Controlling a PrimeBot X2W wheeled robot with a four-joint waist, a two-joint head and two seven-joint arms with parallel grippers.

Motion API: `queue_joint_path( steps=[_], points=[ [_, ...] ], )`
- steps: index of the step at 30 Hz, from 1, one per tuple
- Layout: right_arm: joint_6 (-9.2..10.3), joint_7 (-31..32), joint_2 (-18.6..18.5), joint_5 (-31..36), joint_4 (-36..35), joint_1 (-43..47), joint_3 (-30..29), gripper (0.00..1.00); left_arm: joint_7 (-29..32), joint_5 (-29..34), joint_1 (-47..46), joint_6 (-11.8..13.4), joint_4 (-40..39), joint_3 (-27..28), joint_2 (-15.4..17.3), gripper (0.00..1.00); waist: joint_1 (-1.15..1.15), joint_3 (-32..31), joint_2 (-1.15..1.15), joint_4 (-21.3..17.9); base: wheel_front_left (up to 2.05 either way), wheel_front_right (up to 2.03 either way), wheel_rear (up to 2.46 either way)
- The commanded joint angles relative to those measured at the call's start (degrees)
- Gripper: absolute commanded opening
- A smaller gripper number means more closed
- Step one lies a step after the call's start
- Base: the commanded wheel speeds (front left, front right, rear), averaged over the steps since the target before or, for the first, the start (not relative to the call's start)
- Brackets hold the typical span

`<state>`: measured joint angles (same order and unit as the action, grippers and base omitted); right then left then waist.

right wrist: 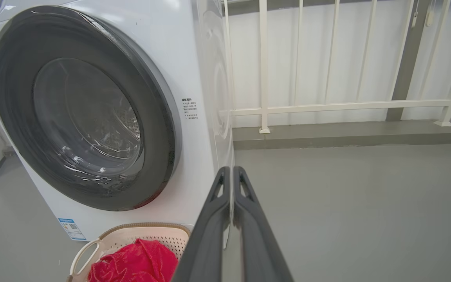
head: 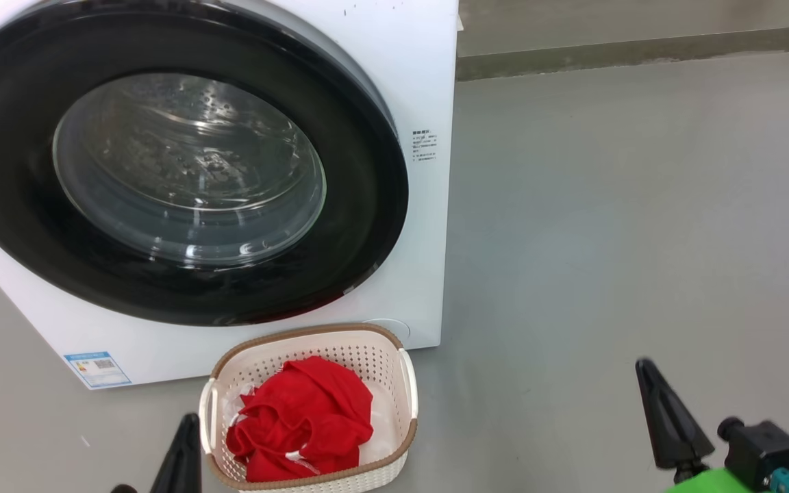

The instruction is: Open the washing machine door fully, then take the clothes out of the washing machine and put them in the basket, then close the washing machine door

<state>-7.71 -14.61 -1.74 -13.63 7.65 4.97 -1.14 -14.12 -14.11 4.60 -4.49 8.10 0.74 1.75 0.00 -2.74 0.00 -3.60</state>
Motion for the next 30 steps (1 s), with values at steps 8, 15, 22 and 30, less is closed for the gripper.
queue_joint_path(
  steps=[8,15,22,30],
  points=[
    [0.01,1.11,-0.39,-5.64,0.06,-0.76,0.01,0.0,1.58,-5.24,-0.87,-0.2,0.28,0.6,0.11,0.0,0.09,0.06,0.0,0.25,0.0,0.0,0.0],
    [0.03,2.08,-0.65,-10.27,0.49,-1.45,-0.02,0.0,2.62,-9.62,-1.45,-0.37,0.58,0.81,0.17,0.0,0.0,0.36,0.0,0.45,0.0,0.0,0.0],
    [0.04,2.93,-0.85,-14.21,0.81,-1.98,-0.07,0.0,3.58,-13.38,-1.95,-0.51,0.86,1.06,0.22,0.0,0.0,0.5,0.0,0.62,0.0,0.0,0.0],
    [0.05,4.1,-1.08,-19.42,1.22,-2.67,-0.19,0.0,4.89,-18.38,-2.62,-0.71,1.24,1.41,0.29,0.0,0.0,0.69,0.0,0.85,0.0,0.0,0.0]
  ],
)
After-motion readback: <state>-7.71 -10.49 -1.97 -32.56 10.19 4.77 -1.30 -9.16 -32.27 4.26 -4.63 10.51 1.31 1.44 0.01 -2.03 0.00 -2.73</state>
